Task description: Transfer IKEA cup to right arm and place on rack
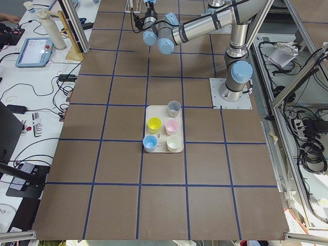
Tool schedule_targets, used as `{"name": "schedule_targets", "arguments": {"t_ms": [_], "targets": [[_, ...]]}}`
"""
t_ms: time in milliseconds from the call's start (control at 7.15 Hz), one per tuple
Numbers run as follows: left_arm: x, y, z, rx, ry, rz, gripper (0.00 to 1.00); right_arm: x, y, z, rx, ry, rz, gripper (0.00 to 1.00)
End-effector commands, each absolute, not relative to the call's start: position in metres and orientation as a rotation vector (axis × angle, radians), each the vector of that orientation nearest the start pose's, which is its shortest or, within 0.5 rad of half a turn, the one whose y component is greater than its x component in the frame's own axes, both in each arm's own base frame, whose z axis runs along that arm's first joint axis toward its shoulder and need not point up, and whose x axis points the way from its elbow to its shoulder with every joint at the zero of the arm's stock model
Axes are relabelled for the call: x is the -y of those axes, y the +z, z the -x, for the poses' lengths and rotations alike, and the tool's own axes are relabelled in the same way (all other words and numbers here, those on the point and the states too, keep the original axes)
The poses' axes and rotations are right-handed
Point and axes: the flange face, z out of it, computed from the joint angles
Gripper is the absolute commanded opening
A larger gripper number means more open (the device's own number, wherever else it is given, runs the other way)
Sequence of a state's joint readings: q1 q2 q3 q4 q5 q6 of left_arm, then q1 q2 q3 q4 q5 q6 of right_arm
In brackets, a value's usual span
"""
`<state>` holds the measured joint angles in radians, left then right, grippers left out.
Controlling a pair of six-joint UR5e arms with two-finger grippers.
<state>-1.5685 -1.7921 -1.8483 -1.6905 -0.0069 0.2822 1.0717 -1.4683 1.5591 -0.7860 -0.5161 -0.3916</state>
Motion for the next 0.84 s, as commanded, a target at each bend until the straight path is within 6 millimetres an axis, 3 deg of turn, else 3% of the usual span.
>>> {"name": "schedule_targets", "arguments": {"t_ms": [0,420,699], "targets": [[0.521,0.331,0.233,1.511,-0.252,-0.284,0.0,0.498,0.441,-0.005,-1.612,0.47,-0.733,1.0],[0.52,0.327,0.239,1.507,-0.256,-0.276,0.0,0.501,0.413,-0.044,-1.542,0.718,-0.814,0.98],[0.517,0.325,0.248,1.506,-0.25,-0.249,0.0,0.513,0.399,-0.057,-1.526,0.734,-0.815,0.96]]}}
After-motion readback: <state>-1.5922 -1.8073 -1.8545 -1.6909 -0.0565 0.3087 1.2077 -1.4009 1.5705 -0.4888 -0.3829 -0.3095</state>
